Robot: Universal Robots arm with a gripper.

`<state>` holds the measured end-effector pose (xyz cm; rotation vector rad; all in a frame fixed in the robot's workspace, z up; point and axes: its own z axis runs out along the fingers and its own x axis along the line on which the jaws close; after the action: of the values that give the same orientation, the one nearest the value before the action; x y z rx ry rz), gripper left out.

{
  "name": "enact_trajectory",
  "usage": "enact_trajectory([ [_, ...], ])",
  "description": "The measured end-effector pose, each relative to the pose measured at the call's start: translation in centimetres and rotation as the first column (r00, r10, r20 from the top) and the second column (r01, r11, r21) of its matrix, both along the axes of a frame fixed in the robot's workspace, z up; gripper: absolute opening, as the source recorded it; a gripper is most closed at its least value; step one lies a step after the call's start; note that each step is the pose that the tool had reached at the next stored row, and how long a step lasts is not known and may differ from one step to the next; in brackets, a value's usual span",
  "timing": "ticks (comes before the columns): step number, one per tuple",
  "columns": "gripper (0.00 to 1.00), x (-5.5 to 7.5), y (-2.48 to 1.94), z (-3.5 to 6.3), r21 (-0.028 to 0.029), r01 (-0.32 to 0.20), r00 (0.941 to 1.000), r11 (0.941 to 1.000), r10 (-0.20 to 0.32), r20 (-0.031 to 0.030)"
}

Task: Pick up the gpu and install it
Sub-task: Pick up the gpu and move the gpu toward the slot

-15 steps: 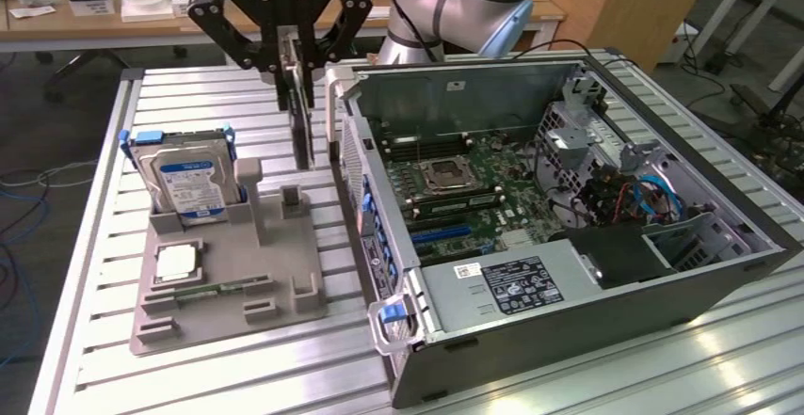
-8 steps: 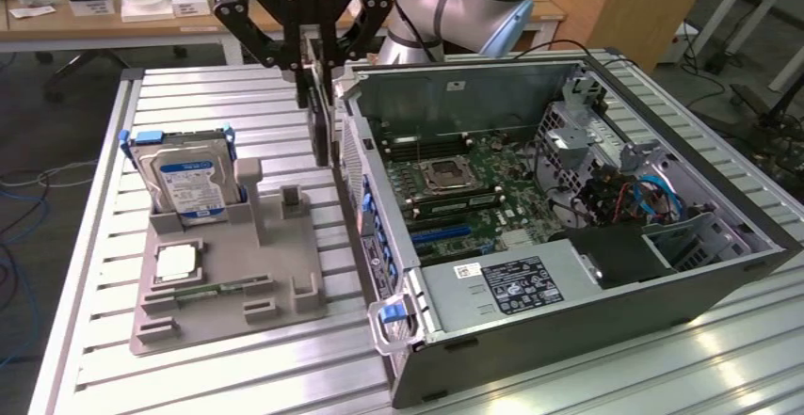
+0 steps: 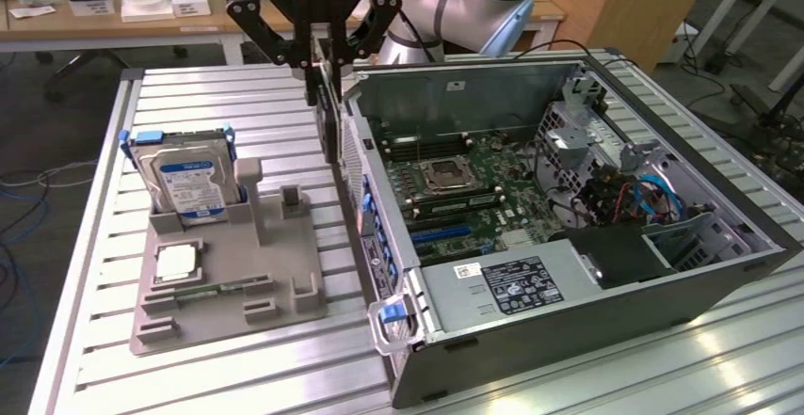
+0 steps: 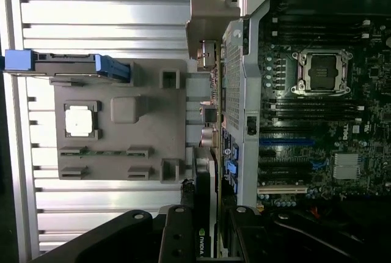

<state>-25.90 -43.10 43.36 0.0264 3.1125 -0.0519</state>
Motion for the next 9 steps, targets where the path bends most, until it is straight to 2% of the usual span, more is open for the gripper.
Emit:
enact_trajectory([
  [9, 0.27, 0.01, 0.00, 0.00, 0.0001, 0.000, 1.0000, 1.0000, 0.000, 0.0000],
])
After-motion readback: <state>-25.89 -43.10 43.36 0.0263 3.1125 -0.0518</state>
